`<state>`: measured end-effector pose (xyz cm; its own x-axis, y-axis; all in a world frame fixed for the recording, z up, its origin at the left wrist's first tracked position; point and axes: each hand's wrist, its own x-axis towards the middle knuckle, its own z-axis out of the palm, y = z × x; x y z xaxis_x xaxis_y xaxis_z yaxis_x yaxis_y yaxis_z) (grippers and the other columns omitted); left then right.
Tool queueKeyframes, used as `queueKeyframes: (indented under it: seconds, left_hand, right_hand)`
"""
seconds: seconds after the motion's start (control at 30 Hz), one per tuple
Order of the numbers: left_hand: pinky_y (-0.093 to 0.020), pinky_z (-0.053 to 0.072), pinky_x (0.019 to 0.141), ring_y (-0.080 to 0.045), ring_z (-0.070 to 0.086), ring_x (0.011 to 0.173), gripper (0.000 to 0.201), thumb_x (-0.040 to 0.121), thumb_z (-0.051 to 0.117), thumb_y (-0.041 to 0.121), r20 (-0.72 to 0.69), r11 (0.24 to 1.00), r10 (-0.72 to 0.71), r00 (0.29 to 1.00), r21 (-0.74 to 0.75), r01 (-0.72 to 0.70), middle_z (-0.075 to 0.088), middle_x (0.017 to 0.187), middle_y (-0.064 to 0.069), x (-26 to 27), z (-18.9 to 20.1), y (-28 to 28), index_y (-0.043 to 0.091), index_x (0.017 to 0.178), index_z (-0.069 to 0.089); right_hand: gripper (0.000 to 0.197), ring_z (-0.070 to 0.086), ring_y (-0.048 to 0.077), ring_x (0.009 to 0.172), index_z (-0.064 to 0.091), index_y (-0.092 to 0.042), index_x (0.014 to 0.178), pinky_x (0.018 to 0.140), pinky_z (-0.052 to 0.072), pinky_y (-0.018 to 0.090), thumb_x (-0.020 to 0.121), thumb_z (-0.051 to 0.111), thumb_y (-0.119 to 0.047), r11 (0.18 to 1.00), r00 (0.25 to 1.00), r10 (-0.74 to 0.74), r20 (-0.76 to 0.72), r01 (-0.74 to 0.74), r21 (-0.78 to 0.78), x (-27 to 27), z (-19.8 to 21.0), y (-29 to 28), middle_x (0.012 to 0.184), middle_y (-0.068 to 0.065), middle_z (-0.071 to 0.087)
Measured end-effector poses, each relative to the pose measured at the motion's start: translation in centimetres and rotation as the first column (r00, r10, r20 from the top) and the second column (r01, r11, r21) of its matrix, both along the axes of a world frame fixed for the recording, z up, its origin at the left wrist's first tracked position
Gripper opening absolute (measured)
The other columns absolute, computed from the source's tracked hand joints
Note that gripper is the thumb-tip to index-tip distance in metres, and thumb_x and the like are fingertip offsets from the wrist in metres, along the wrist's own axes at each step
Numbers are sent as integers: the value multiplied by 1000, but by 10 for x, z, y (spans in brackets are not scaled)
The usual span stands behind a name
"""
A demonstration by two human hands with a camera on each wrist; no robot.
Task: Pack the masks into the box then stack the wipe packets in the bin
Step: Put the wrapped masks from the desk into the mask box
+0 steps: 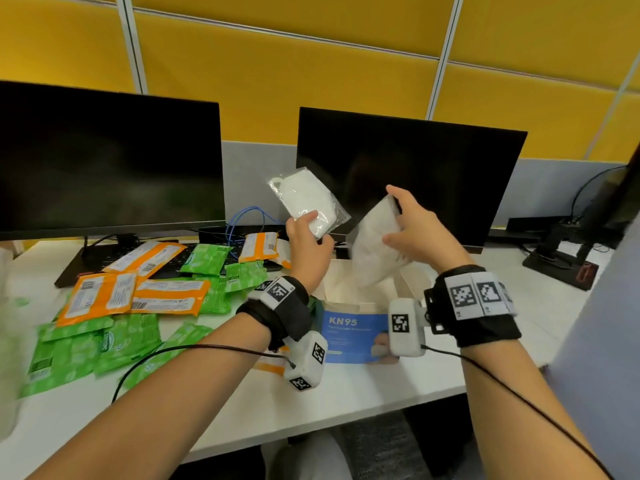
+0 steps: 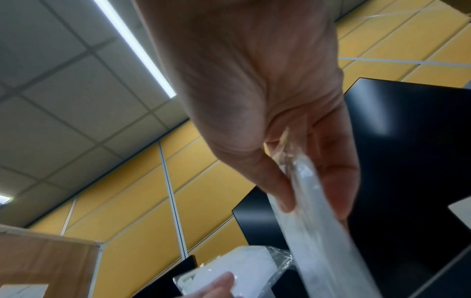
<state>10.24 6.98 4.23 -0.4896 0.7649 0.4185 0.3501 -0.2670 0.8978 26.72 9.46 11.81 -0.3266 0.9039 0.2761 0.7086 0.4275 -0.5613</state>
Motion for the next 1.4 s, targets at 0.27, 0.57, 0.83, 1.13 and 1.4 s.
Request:
queueKeyframes:
  seconds: [0.27, 0.57, 0.83, 1.13, 1.4]
  left_hand:
    - [-32, 44, 101, -26, 47, 119, 46, 90, 47, -1, 49, 993, 97, 994, 67, -100, 28, 138, -10, -6, 0, 12, 8, 134, 40]
    - [-39, 51, 95, -22, 56, 107, 36, 95, 43, 5, 87, 990, 76, 993, 108, -86, 31, 134, -5, -5, -4, 18, 11, 130, 47]
    - [-24, 58, 75, -19, 52, 110, 30, 95, 36, -1, 215, 990, 3, 977, 136, -33, 42, 127, -5, -7, -2, 16, 12, 120, 47]
    - [-41, 56, 85, -26, 57, 109, 23, 95, 38, 0, 258, 976, -218, 941, 88, 202, 48, 124, -13, 10, 0, 19, 17, 111, 39]
    - [-29, 37, 103, -16, 49, 123, 32, 94, 45, 6, -583, 807, -587, 562, -479, 345, 55, 131, -3, 41, -2, 22, 15, 121, 57]
  right_hand:
    - [82, 59, 18, 88, 13, -33, 149, 59, 46, 20, 88, 58, -3, 998, 999, 45, -4, -45, -33, -26, -3, -4, 132, 11, 50]
    - [61, 70, 25, 81, 30, -21, 143, 70, 61, 39, 89, 59, -12, 948, 926, 199, 320, -99, -301, -56, -45, 1, 123, 13, 55]
    - [33, 66, 24, 92, 52, -2, 127, 89, 54, 42, 97, 46, -15, 917, 949, 260, 179, -184, -354, -50, -56, 22, 111, 11, 65]
    - [48, 72, 18, 83, 49, -9, 127, 69, 58, 25, 83, 70, -10, 893, 744, 34, -667, -322, -314, -6, -26, 24, 111, 13, 67]
    - [15, 59, 10, 86, 69, -14, 95, 71, 52, 28, 86, 63, -25, 972, 799, -85, -595, 199, 128, 40, 1, 21, 92, -2, 65]
